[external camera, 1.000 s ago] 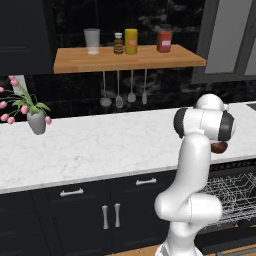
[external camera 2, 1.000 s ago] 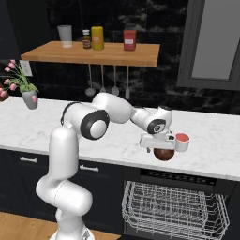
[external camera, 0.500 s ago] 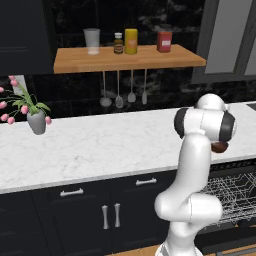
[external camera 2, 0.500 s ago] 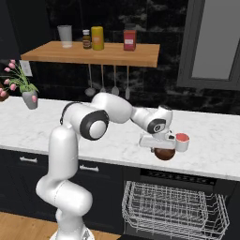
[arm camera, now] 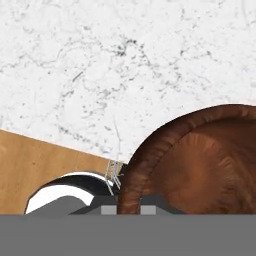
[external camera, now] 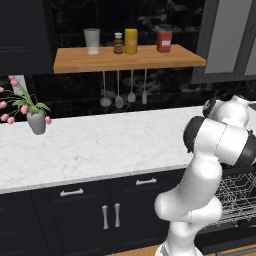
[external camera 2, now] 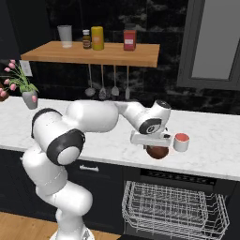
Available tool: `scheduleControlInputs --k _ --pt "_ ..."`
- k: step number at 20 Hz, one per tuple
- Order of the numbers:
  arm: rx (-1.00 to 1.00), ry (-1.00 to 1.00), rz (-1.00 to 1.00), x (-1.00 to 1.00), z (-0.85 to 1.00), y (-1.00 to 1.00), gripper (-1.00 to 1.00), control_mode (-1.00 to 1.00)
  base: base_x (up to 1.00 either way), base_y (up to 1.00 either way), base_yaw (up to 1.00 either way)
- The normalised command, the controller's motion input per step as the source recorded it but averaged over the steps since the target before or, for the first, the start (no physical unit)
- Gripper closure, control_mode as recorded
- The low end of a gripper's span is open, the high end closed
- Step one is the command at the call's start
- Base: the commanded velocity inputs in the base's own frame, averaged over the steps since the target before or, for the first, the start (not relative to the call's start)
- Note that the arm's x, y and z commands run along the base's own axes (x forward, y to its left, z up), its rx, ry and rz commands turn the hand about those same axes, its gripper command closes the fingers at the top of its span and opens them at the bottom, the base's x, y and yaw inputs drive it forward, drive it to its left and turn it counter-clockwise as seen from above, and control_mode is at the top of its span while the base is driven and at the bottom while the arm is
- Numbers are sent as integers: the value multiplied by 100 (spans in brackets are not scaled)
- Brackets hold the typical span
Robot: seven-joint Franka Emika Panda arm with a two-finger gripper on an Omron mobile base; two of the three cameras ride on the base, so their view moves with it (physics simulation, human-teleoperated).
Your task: Pick up the cup and bowl from the counter, place them in the dishwasher, and close the dishwasher door.
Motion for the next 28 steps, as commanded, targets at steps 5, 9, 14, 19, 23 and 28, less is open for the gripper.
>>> scheduleControlInputs --k 5,9,14,19,23,28 --pt "-1 -3 0 -78 25 17 100 -100 0 0 0" --pt "1 0 -1 -20 2 -4 100 -100 0 0 0" --pt "10 -1 -16 -3 12 -31 100 -100 0 0 0" --pt "3 -12 -11 -27 2 -6 100 -100 0 0 0" --pt "0 -9 -4 -44 0 0 100 -100 0 0 0" --pt "0 -1 0 -48 -5 0 100 -100 0 0 0"
